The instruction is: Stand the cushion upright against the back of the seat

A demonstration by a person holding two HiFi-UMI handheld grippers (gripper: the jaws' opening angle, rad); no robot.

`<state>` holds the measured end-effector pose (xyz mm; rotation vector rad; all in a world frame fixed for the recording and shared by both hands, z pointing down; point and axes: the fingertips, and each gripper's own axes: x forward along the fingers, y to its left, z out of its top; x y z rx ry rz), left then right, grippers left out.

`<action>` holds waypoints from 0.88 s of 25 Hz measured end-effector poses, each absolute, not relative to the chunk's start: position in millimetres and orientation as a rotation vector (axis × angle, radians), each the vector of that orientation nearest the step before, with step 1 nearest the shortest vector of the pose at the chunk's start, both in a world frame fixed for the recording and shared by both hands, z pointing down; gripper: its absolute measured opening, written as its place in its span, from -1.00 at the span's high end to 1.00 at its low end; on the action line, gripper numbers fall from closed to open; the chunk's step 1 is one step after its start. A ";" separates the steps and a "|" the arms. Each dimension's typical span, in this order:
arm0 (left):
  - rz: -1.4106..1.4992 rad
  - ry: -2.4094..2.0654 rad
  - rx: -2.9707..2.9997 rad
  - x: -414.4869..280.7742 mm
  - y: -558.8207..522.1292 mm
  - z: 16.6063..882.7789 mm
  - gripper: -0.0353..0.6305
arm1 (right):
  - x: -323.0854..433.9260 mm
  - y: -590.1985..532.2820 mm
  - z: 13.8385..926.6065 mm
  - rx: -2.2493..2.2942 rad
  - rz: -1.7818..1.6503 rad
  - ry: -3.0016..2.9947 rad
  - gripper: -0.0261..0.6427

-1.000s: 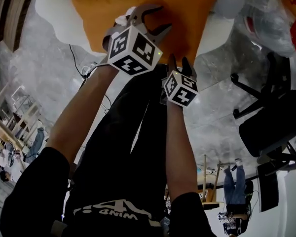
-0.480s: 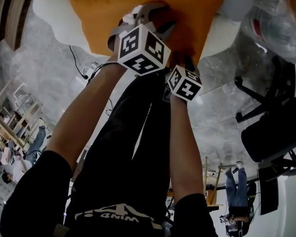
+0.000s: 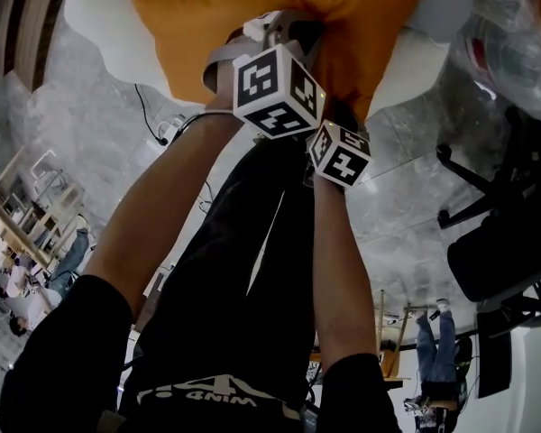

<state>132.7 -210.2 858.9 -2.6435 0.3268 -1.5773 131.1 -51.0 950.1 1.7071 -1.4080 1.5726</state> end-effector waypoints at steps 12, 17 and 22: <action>-1.523 0.366 -2.774 126.5 -206.7 835.4 0.87 | 128.9 -46.9 929.4 1.764 1.637 -1.491 0.84; -1.485 0.424 -2.836 114.5 -213.0 809.7 0.87 | 124.0 -50.9 899.7 1.832 1.621 -1.565 0.85; -1.400 0.626 -2.870 85.2 -236.8 772.6 0.87 | 113.9 -71.7 852.9 1.857 1.575 -1.686 0.85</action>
